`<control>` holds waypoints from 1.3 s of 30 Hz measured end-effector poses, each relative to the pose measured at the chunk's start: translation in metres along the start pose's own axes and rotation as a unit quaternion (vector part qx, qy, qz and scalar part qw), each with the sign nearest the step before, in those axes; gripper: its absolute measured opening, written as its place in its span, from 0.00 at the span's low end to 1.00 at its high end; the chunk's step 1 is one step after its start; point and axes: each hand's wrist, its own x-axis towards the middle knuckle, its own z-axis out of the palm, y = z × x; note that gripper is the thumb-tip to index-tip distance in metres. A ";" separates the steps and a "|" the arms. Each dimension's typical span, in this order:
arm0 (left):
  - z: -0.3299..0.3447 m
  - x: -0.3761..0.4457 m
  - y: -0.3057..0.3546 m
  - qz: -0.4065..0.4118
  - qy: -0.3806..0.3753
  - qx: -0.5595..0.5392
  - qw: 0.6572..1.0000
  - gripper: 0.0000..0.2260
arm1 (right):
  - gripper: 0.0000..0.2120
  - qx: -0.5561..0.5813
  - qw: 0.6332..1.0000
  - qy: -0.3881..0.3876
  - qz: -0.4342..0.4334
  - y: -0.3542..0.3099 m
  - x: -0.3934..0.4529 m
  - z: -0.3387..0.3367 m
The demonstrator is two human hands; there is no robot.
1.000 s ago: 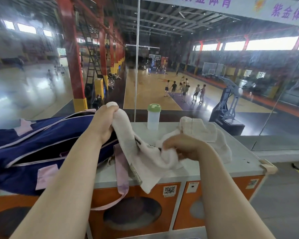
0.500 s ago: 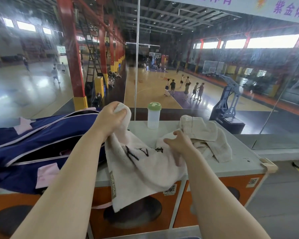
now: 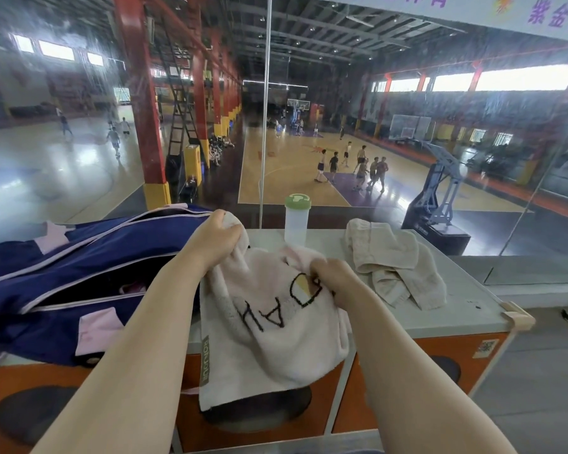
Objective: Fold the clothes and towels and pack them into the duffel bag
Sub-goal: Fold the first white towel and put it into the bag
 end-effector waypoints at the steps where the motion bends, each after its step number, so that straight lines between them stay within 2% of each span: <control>1: 0.001 0.000 -0.001 -0.007 -0.011 -0.015 1.000 0.17 | 0.07 0.080 0.997 0.001 0.007 -0.002 0.000 -0.001; 3: 0.002 -0.001 -0.002 -0.014 -0.036 -0.031 0.999 0.18 | 0.13 0.235 0.972 -0.013 0.010 -0.003 0.003 -0.002; 5: 0.005 -0.001 -0.004 -0.016 -0.050 -0.024 0.998 0.20 | 0.19 0.356 0.932 -0.061 0.002 -0.005 0.000 -0.004; 8: 0.008 0.000 -0.005 0.000 -0.070 -0.001 0.998 0.20 | 0.17 0.459 0.877 -0.143 -0.017 -0.006 -0.002 -0.007; 11: 0.009 -0.003 -0.004 -0.010 -0.138 -0.073 0.988 0.29 | 0.19 0.507 0.844 -0.169 -0.039 -0.009 -0.002 -0.005; 13: 0.013 -0.006 -0.003 0.003 -0.181 -0.122 0.976 0.24 | 0.18 0.513 0.837 -0.184 -0.057 -0.014 -0.003 0.000; 16: 0.018 -0.008 0.000 0.018 -0.206 -0.116 0.972 0.18 | 0.21 0.495 0.842 -0.200 -0.075 -0.016 -0.005 0.003; 18: 0.016 -0.007 -0.001 0.038 -0.165 -0.082 0.982 0.15 | 0.21 0.524 0.826 -0.192 -0.076 -0.013 -0.004 0.001; 20: 0.012 -0.004 -0.003 0.075 -0.074 -0.029 0.994 0.10 | 0.09 0.535 0.833 -0.124 -0.064 -0.010 -0.001 -0.005; 22: 0.009 -0.003 -0.004 0.121 0.001 -0.008 0.993 0.06 | 0.14 0.529 0.846 -0.036 -0.048 -0.007 0.001 -0.010; 23: 0.009 -0.001 -0.006 0.142 0.012 -0.015 0.990 0.04 | 0.13 0.525 0.850 0.026 -0.031 -0.007 0.000 -0.013; 25: 0.010 0.000 -0.010 0.174 -0.002 -0.030 0.984 0.02 | 0.07 0.399 0.897 0.187 -0.011 -0.007 -0.004 -0.016; 26: 0.011 -0.001 -0.012 0.188 -0.011 -0.031 0.982 0.03 | 0.08 0.296 0.924 0.243 0.000 -0.006 -0.005 -0.016; 27: 0.011 -0.001 -0.015 0.200 -0.016 -0.031 0.979 0.06 | 0.15 0.182 0.941 0.285 0.012 -0.004 -0.005 -0.016; 28: 0.012 -0.001 -0.017 0.208 -0.020 -0.036 0.977 0.08 | 0.21 0.083 0.943 0.322 0.002 -0.002 -0.004 -0.017; 30: 0.011 -0.001 -0.019 0.203 -0.021 -0.056 0.977 0.12 | 0.29 -0.007 0.932 0.348 -0.103 0.000 -0.004 -0.016; 31: 0.010 -0.001 -0.020 0.198 -0.020 -0.066 0.978 0.12 | 0.31 -0.022 0.933 0.317 -0.170 -0.001 -0.004 -0.014; 33: 0.007 -0.001 -0.019 0.196 -0.022 -0.084 0.977 0.08 | 0.28 -0.020 0.950 0.179 -0.254 -0.006 -0.004 -0.008; 36: 0.005 -0.005 -0.016 0.194 -0.029 -0.104 0.975 0.08 | 0.27 0.005 0.962 -0.049 -0.268 -0.009 -0.011 0.005; 39: 0.004 -0.008 -0.015 0.181 -0.036 -0.139 0.973 0.12 | 0.24 -0.042 0.951 -0.150 -0.266 -0.009 -0.014 0.015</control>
